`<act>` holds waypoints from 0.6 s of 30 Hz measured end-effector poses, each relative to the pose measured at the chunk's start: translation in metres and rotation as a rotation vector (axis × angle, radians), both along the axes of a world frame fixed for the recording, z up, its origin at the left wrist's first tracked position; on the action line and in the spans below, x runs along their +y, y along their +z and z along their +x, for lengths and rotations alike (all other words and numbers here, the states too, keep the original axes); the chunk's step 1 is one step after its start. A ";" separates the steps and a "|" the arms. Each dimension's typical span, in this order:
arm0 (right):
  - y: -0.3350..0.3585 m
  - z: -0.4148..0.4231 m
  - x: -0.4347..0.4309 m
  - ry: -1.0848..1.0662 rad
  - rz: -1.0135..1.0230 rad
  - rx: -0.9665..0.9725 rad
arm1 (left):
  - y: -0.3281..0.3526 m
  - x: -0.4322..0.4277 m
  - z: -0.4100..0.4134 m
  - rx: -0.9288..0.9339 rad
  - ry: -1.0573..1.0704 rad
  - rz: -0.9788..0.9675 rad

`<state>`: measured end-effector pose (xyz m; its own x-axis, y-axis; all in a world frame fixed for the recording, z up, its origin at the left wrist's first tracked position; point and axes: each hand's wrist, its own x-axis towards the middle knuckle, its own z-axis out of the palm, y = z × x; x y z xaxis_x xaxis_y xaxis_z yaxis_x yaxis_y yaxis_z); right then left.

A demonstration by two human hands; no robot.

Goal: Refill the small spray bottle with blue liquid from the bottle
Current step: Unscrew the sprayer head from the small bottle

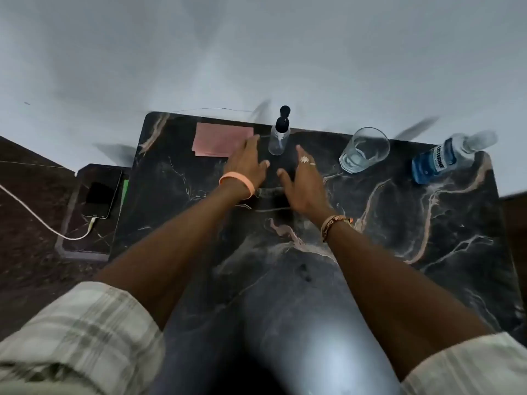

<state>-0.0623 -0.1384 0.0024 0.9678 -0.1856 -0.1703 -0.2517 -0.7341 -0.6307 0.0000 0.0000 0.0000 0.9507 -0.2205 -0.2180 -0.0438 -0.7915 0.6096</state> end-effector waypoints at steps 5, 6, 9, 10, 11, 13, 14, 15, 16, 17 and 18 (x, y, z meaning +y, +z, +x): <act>-0.003 0.046 -0.002 -0.229 0.210 0.044 | 0.001 -0.021 0.031 0.132 0.035 -0.183; -0.005 0.050 -0.001 -0.223 0.236 0.040 | -0.001 -0.023 0.033 0.150 0.028 -0.240; -0.004 0.055 0.000 -0.186 0.257 -0.004 | -0.002 -0.024 0.035 0.169 0.037 -0.352; -0.004 0.054 0.000 -0.201 0.269 -0.002 | -0.003 -0.023 0.034 0.174 0.050 -0.363; -0.004 0.051 0.000 -0.227 0.276 -0.001 | -0.004 -0.022 0.031 0.176 0.058 -0.373; -0.001 0.040 0.001 -0.270 0.269 -0.015 | -0.003 -0.021 0.022 0.177 0.050 -0.391; -0.001 0.033 -0.001 -0.272 0.256 -0.032 | -0.001 -0.020 0.018 0.171 0.042 -0.390; 0.001 0.025 -0.002 -0.266 0.243 -0.049 | 0.002 -0.020 0.012 0.160 0.032 -0.381; 0.003 0.018 -0.005 -0.255 0.231 -0.062 | 0.004 -0.021 0.007 0.153 0.023 -0.379; 0.005 0.010 -0.007 -0.248 0.221 -0.065 | 0.007 -0.023 0.002 0.152 0.014 -0.380; 0.006 0.002 -0.012 -0.246 0.213 -0.064 | 0.011 -0.027 -0.005 0.154 0.000 -0.385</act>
<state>-0.0604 -0.1499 0.0084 0.9084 -0.3817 -0.1708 -0.3600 -0.5061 -0.7838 -0.0051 -0.0266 0.0105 0.9135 -0.3133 -0.2595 0.0713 -0.5048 0.8603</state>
